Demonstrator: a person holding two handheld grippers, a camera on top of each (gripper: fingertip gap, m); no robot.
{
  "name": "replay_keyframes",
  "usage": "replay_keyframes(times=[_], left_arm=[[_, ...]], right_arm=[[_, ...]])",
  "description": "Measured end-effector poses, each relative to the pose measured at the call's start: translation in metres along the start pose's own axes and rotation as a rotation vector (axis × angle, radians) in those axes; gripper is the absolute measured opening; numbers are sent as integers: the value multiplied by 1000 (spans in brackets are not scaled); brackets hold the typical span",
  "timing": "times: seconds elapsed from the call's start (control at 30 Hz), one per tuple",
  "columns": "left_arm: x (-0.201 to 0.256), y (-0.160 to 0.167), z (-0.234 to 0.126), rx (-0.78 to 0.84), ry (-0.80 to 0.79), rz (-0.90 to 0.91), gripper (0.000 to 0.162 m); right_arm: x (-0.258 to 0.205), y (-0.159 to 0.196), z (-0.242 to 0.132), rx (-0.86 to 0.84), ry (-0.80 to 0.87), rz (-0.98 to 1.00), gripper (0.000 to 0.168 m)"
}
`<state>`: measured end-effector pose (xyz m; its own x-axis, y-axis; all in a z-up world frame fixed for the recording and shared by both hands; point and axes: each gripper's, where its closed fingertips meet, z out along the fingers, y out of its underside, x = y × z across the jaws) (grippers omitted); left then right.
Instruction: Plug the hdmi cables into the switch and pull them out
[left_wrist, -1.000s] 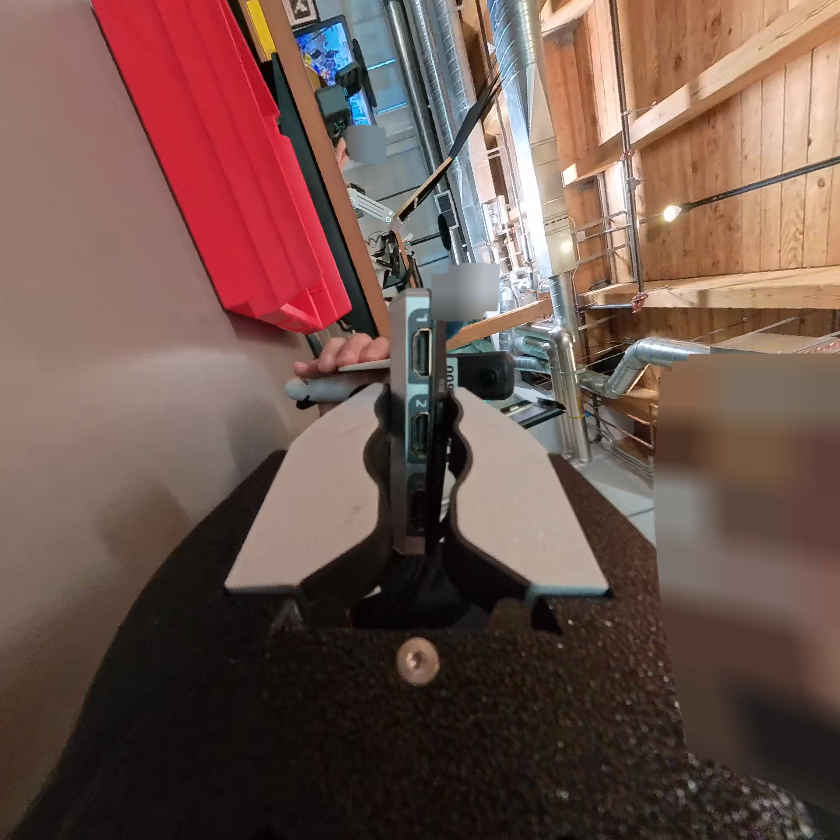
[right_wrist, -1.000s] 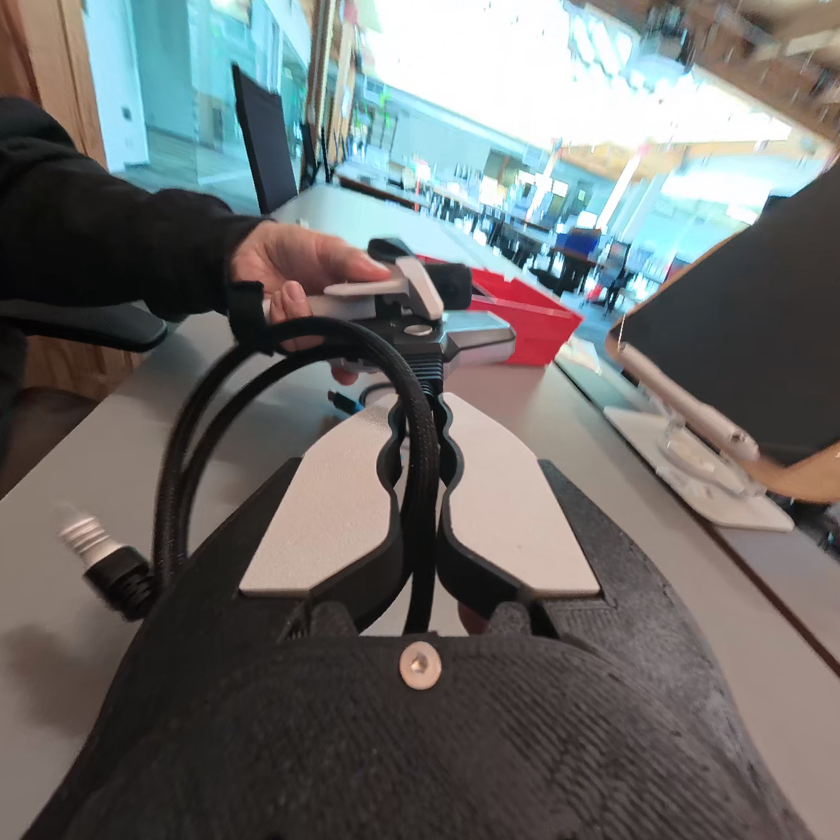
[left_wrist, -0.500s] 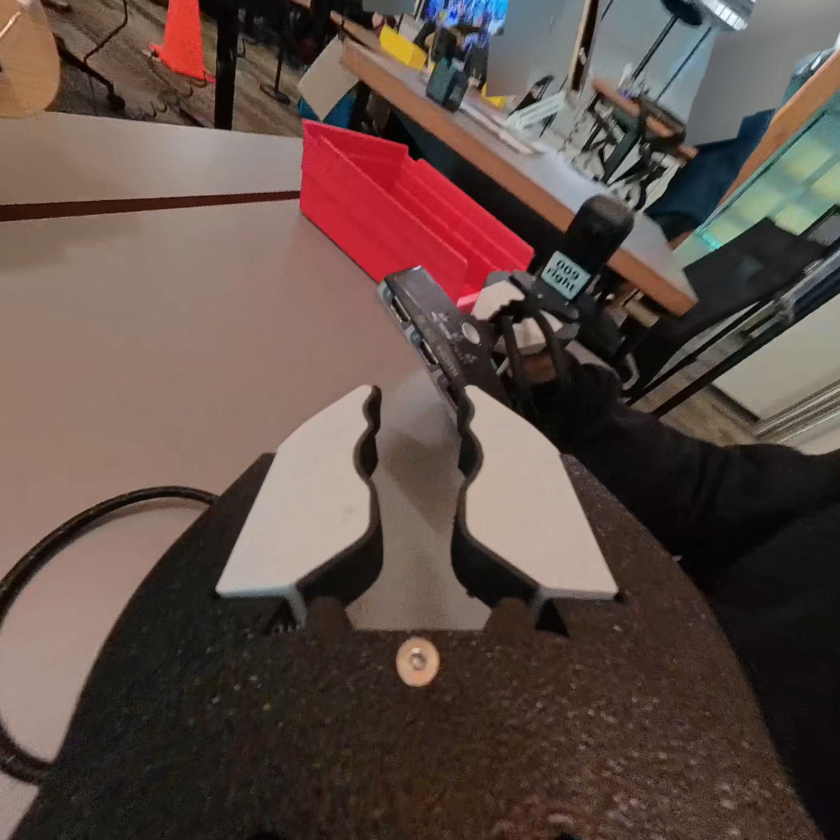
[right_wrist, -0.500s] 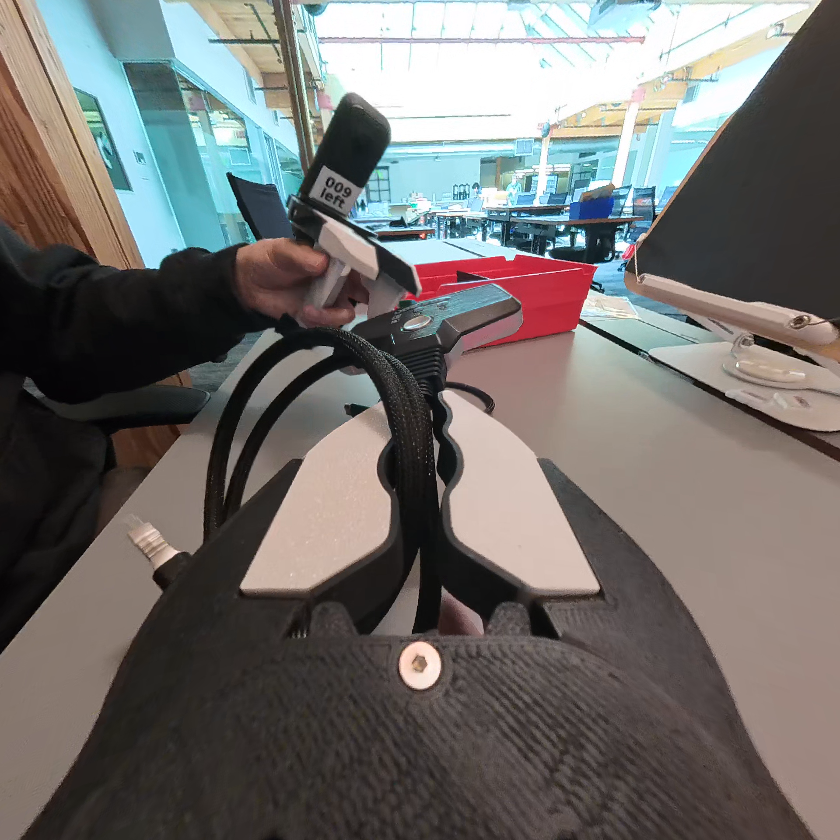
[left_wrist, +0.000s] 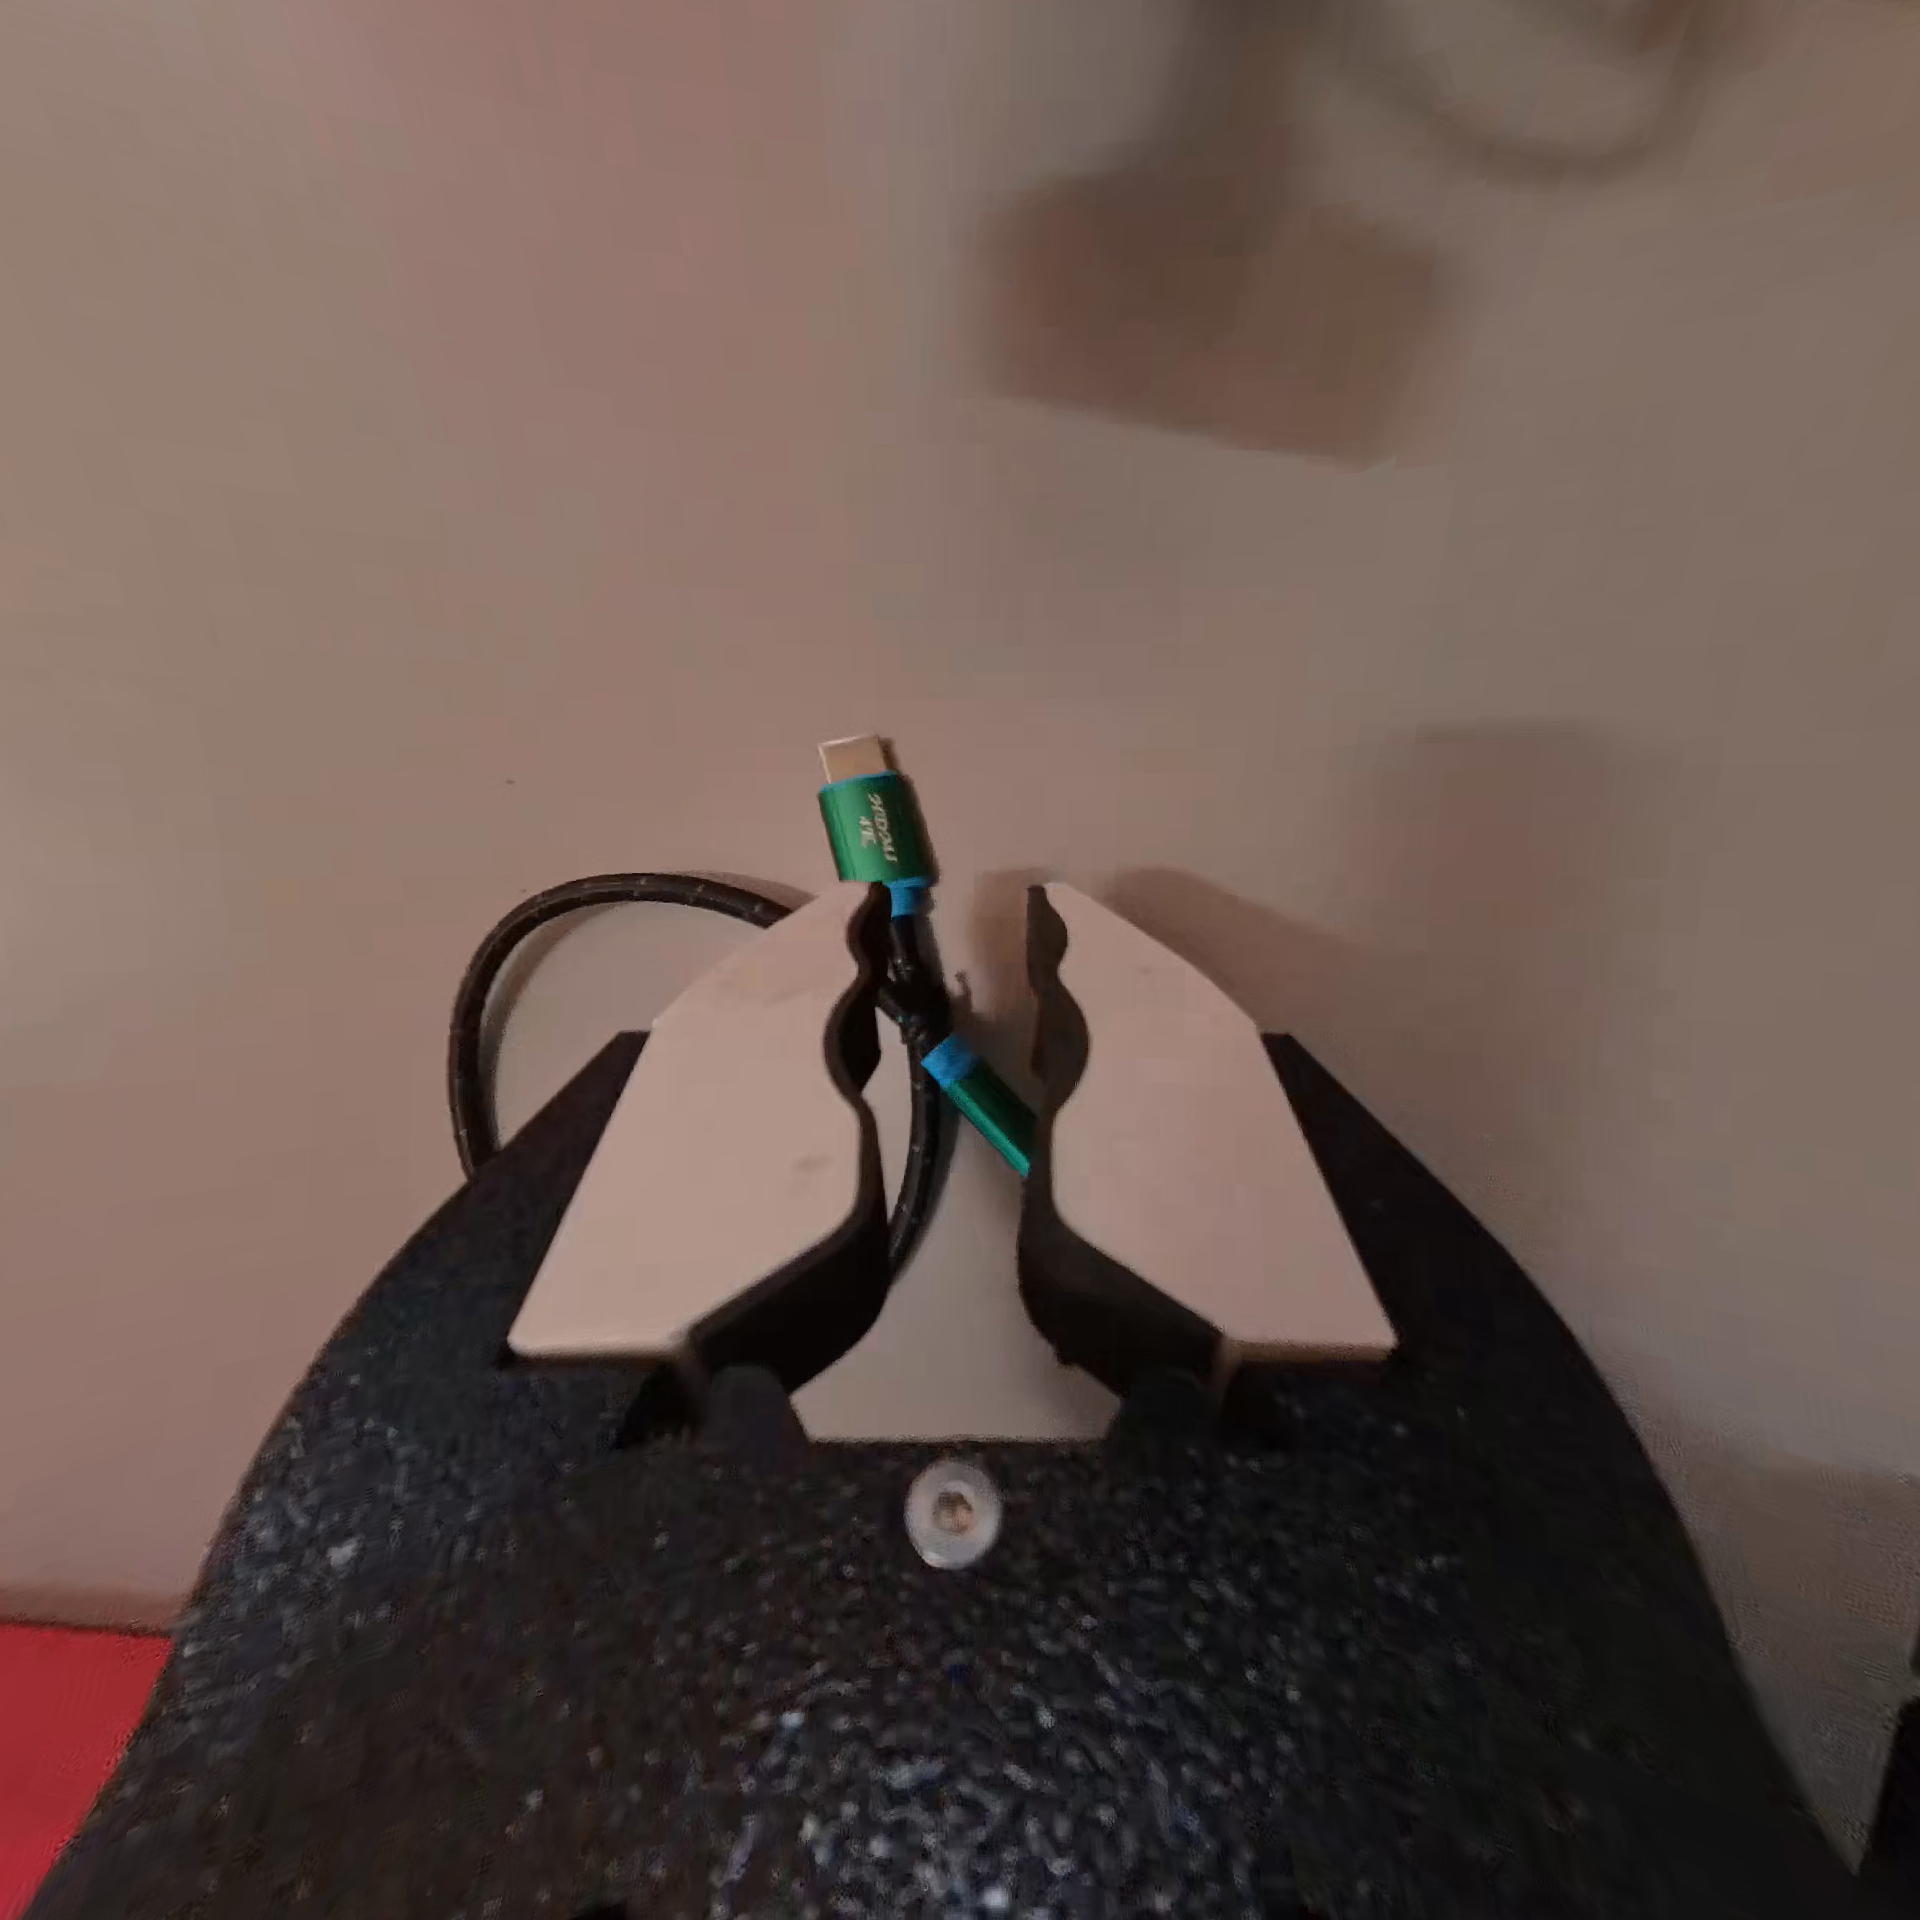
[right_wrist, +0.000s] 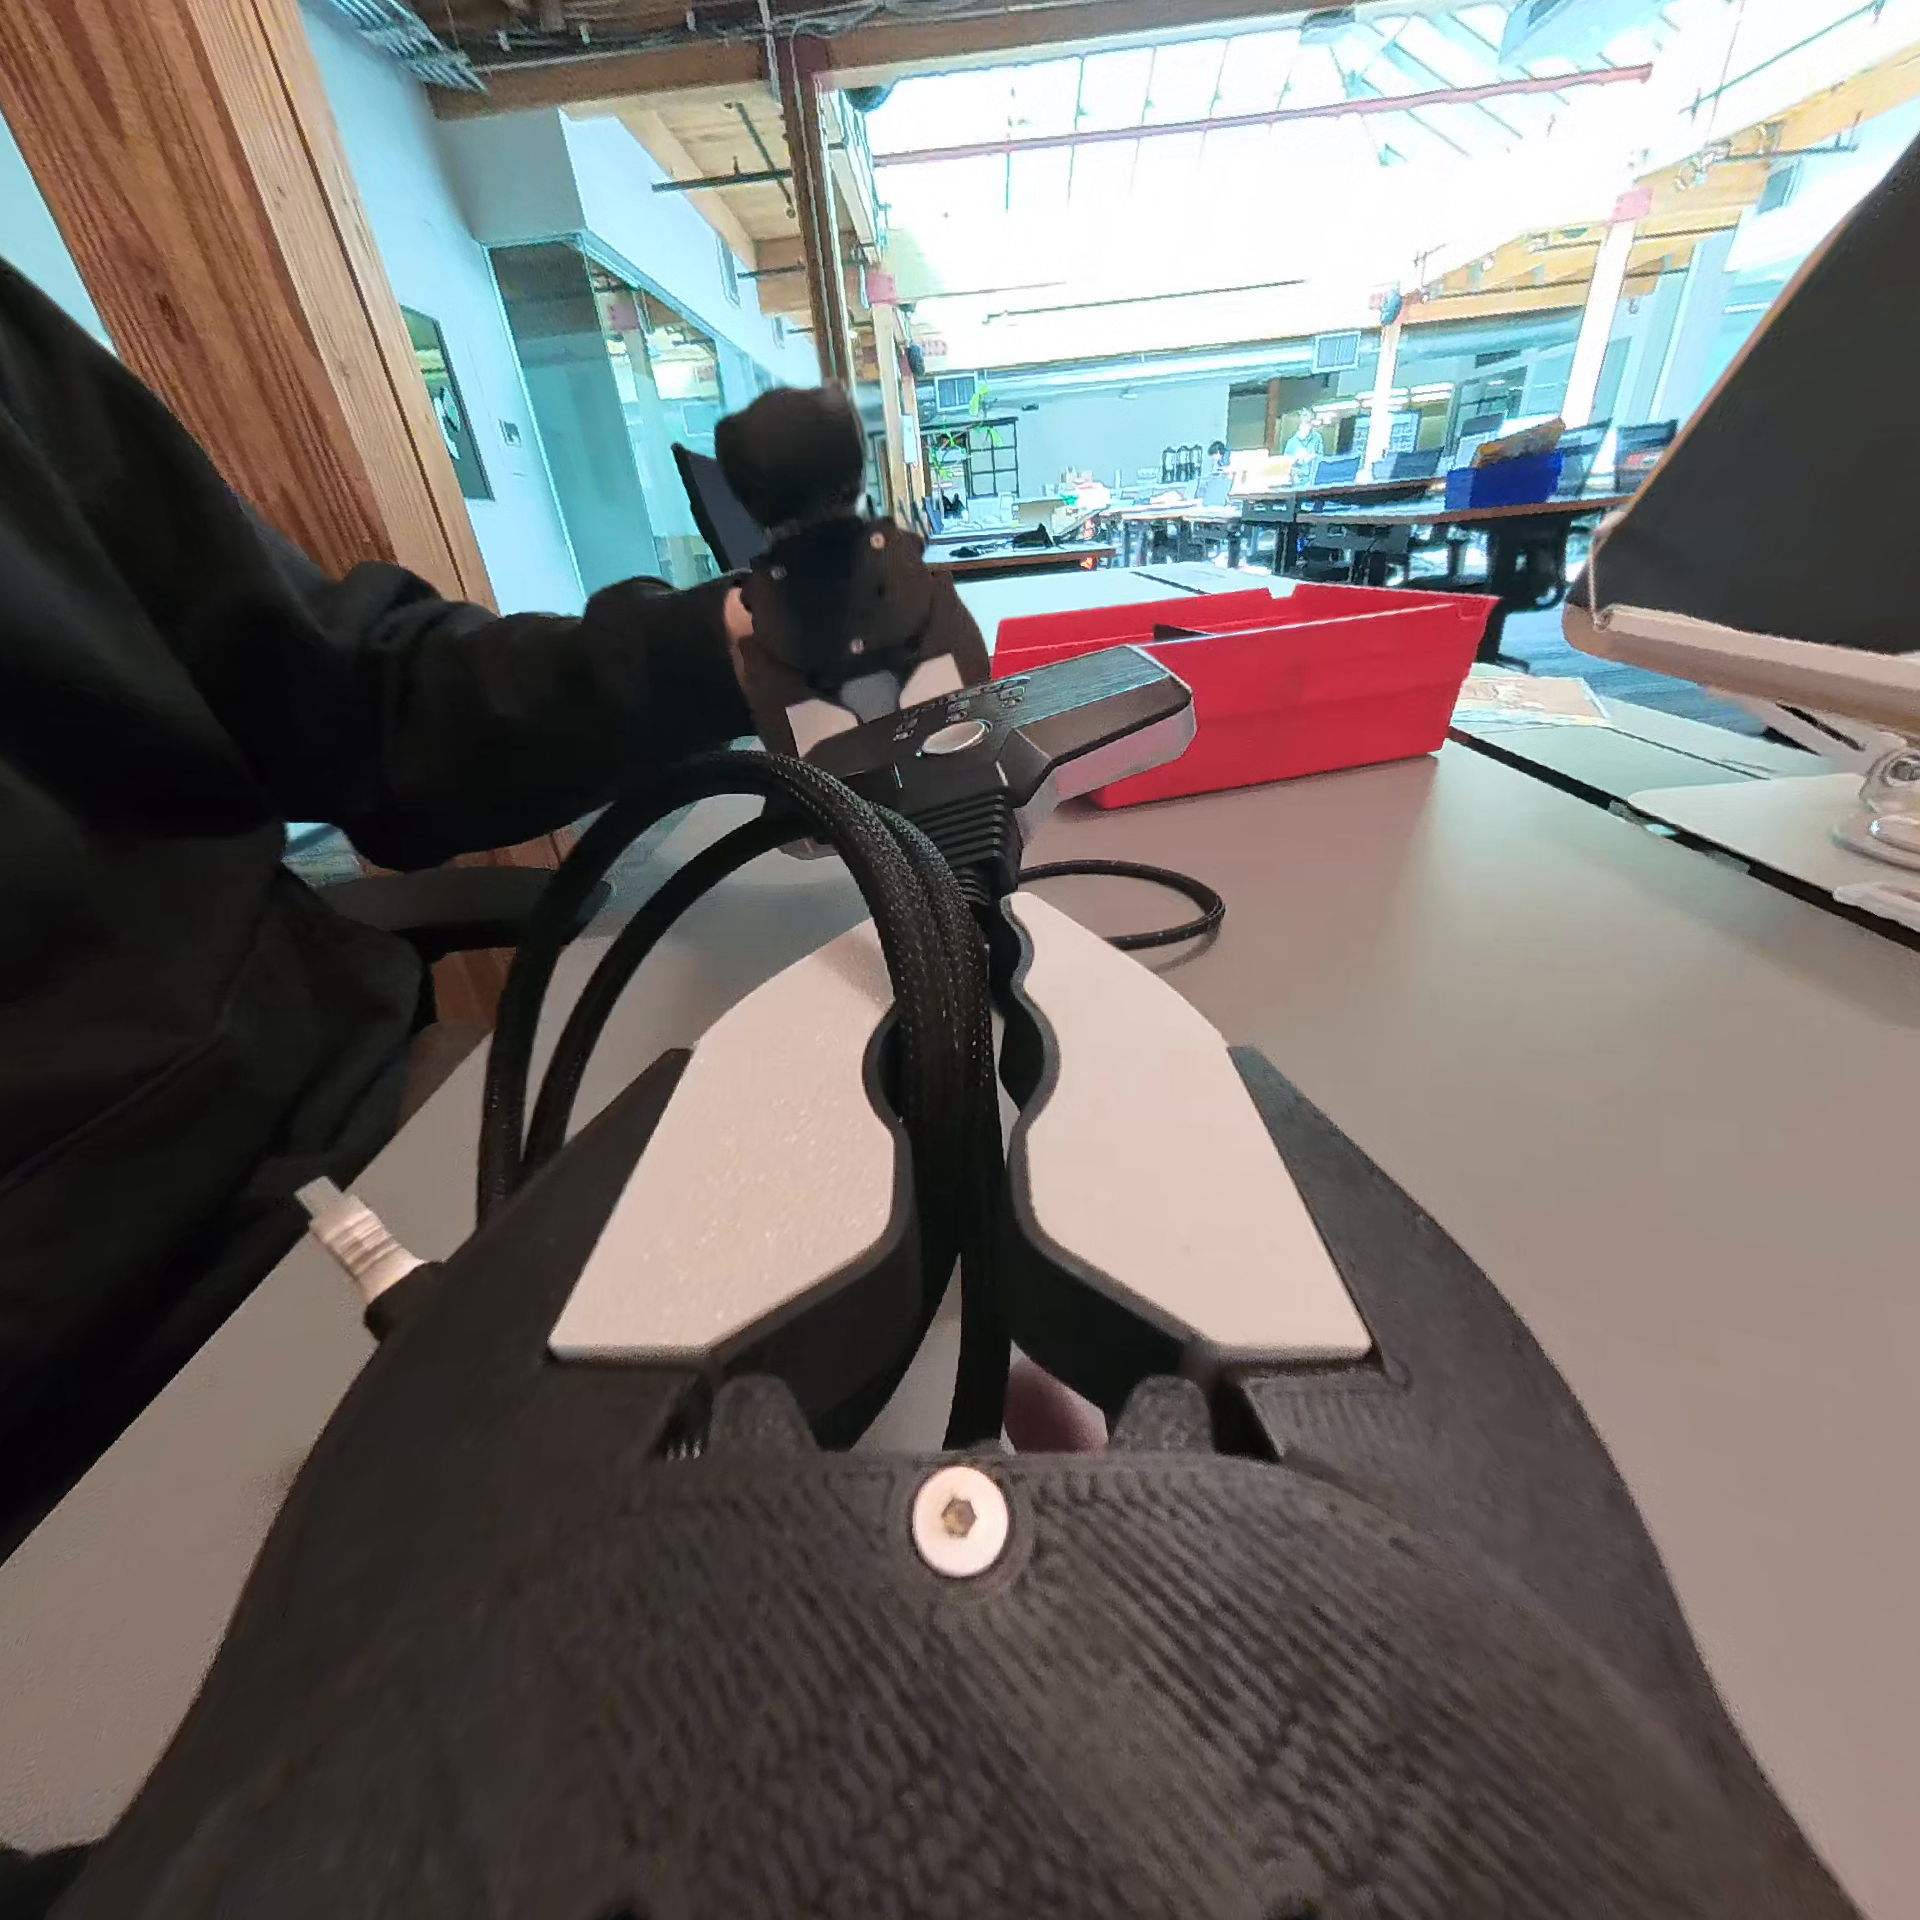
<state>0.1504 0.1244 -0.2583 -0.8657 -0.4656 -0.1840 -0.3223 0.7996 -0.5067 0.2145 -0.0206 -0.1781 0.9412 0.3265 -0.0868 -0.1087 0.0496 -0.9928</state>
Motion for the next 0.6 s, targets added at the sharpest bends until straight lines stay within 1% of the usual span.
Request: replay_keyframes(times=[0.07, 0.17, 0.43, 0.5, 0.6], left_arm=[[-2, 8, 11, -64, 4, 16, 26], [-10, 14, 22, -124, -14, 19, 20], [-14, 33, 27, -301, -67, 33, 22], [-16, 34, 28, -307, -72, 10, 18], [-17, 35, 29, -318, -39, -52, 14]], right_arm=[[1, 0, -4, 14, 3, 13, 12], [1, -3, -6, 43, -3, 18, 12], [-1, -4, -7, 50, -9, 14, 12], [-1, -3, -6, 43, -12, 11, 12], [-1, -4, -7, 48, -9, 11, 12]])
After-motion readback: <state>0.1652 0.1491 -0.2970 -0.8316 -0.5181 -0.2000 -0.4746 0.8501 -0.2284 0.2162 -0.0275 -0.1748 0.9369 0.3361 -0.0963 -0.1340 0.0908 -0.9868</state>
